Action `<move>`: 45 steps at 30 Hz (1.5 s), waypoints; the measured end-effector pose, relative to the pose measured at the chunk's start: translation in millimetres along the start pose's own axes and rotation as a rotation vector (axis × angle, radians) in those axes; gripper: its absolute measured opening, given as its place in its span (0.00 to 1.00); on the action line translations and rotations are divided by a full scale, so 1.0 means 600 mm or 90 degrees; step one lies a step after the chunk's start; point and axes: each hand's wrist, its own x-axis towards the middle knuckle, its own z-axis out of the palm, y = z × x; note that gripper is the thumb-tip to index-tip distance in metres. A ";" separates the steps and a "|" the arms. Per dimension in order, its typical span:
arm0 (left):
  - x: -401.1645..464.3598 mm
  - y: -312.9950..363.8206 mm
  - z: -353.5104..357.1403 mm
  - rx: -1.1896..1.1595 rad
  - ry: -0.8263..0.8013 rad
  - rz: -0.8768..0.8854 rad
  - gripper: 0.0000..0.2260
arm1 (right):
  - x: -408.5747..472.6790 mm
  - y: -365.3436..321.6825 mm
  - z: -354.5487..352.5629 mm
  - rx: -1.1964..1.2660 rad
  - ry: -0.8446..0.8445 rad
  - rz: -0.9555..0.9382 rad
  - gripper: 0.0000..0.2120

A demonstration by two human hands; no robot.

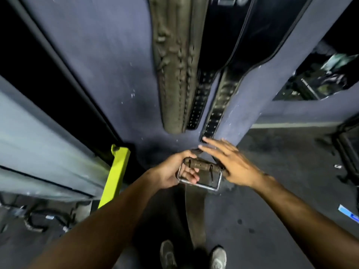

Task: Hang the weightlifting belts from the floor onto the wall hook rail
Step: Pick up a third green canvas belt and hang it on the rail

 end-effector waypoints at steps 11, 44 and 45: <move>-0.207 0.243 0.143 0.037 -0.065 -0.010 0.26 | -0.047 -0.140 -0.208 0.132 0.292 0.032 0.34; -0.451 0.413 0.414 0.334 0.156 0.825 0.04 | -0.080 -0.211 -0.616 0.592 0.531 -0.029 0.17; -0.460 0.420 0.422 0.347 0.156 0.840 0.05 | -0.082 -0.220 -0.625 0.582 0.577 -0.060 0.14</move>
